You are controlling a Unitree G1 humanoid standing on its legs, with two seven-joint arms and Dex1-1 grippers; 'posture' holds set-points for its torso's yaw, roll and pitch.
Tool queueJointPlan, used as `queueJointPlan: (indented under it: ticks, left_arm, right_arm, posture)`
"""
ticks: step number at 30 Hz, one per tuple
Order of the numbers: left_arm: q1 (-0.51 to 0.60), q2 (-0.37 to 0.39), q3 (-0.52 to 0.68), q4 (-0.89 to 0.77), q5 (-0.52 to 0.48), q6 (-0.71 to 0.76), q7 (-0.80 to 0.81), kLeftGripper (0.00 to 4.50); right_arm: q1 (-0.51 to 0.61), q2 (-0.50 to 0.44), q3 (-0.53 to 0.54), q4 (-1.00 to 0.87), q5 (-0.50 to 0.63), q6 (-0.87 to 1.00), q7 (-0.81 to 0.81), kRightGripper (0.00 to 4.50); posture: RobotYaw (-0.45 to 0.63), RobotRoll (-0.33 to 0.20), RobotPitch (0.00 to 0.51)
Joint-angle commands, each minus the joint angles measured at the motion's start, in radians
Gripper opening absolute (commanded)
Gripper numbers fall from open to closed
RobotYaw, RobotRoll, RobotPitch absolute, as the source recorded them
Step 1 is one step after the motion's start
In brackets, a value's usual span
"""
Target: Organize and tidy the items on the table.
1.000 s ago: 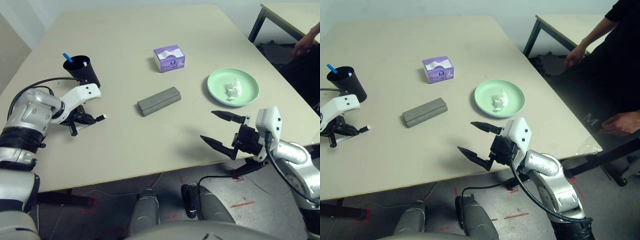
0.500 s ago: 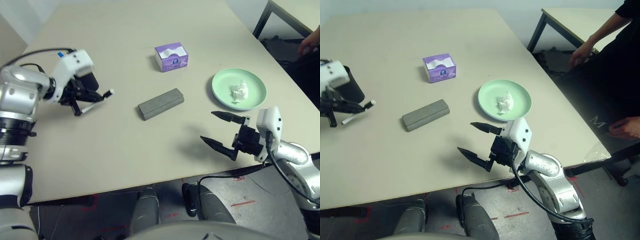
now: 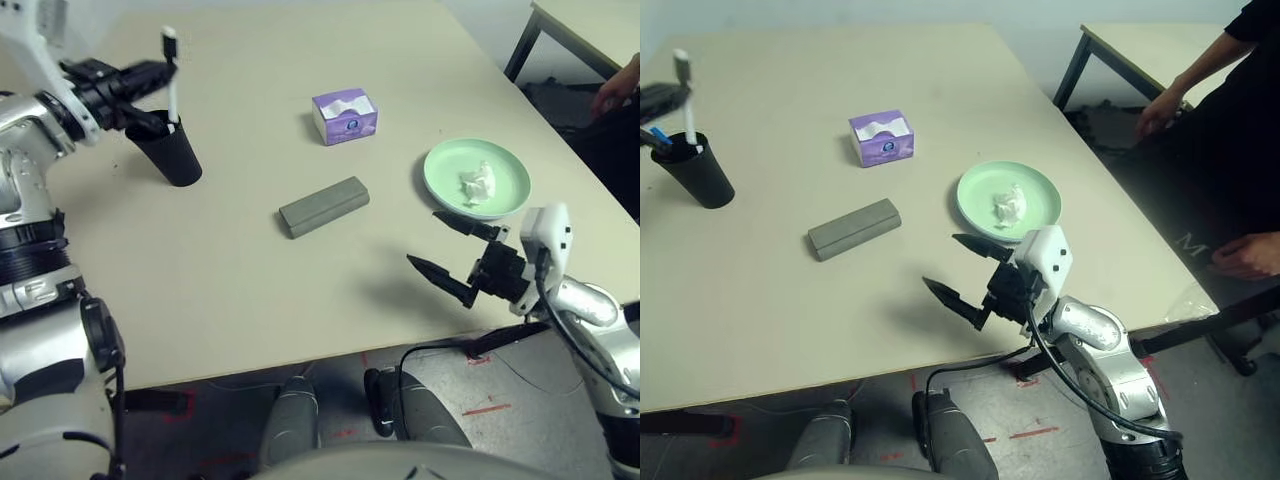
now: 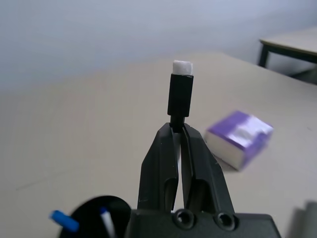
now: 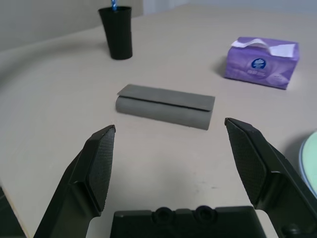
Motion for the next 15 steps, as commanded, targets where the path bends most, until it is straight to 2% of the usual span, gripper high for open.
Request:
queueJointPlan:
  ticks: [1, 7, 15]
  left_arm:
    - [-0.009, 0.000, 0.004, 0.060, 0.040, -0.120, 0.103, 0.02]
    - [-0.037, -0.014, -0.050, 0.236, 0.108, -0.325, 0.208, 0.02]
    - [-0.083, -0.046, -0.097, 0.478, 0.146, -0.548, 0.277, 0.02]
  right_arm:
    - [0.005, 0.001, -0.005, 0.007, 0.000, 0.004, -0.004, 4.50]
    - [-0.012, 0.017, -0.003, 0.007, 0.002, 0.016, -0.026, 4.50]
    - [0.001, 0.000, 0.002, -0.003, -0.007, 0.008, -0.010, 4.50]
  posture:
    - [-0.04, 0.000, 0.162]
    - [-0.04, 0.000, 0.165]
    - [-0.06, 0.000, 0.170]
